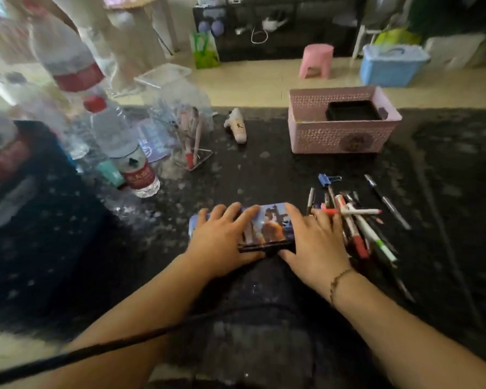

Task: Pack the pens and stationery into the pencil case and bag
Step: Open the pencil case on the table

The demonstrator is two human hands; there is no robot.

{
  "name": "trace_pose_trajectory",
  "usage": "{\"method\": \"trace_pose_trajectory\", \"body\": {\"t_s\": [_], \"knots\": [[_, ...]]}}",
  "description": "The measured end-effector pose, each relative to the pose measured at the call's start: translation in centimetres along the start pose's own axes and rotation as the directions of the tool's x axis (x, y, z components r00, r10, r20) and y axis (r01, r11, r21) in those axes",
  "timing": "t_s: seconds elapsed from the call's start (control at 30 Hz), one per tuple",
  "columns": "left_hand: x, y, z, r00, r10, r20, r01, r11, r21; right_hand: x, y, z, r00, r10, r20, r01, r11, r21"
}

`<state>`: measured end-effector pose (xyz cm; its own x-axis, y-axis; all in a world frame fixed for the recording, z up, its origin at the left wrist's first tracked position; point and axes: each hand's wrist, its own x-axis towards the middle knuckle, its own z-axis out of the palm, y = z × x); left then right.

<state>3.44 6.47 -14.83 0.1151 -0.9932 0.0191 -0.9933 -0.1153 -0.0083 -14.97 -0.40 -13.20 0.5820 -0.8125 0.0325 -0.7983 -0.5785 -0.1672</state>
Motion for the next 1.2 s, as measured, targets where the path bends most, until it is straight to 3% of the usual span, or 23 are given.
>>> {"method": "trace_pose_trajectory", "body": {"t_s": [0.23,0.5,0.77,0.93,1.03,1.13,1.2], "knots": [[-9.1,2.2,-1.3,0.996,-0.042,0.073,0.046,0.998,-0.051,-8.6,-2.1,-0.5,0.999,-0.019,0.038,0.018,0.999,0.029],[-8.2,5.3,-1.8,0.995,-0.035,0.09,0.043,0.995,-0.092,-9.3,0.2,-3.1,0.995,0.091,0.036,-0.096,0.983,0.155],[-5.6,9.6,-2.1,0.992,0.08,0.098,-0.069,0.991,-0.114,-10.9,5.5,-3.4,0.994,0.105,0.006,-0.105,0.993,0.044],[-6.0,8.3,-2.9,0.984,0.1,0.147,-0.084,0.99,-0.109,-10.4,5.3,-3.0,0.983,0.181,0.034,-0.184,0.97,0.161],[-5.4,7.1,-5.0,0.956,0.146,0.255,-0.094,0.974,-0.208,-10.7,4.8,-2.6,0.977,0.202,0.066,-0.21,0.966,0.151],[-3.8,5.4,-7.3,0.922,0.164,0.351,-0.015,0.921,-0.39,-11.2,4.1,-2.9,0.979,0.184,0.082,-0.195,0.97,0.147],[-2.9,4.1,-8.0,0.943,0.097,0.318,0.062,0.888,-0.456,-11.2,4.1,-2.9,0.977,0.199,0.079,-0.211,0.96,0.183]]}}
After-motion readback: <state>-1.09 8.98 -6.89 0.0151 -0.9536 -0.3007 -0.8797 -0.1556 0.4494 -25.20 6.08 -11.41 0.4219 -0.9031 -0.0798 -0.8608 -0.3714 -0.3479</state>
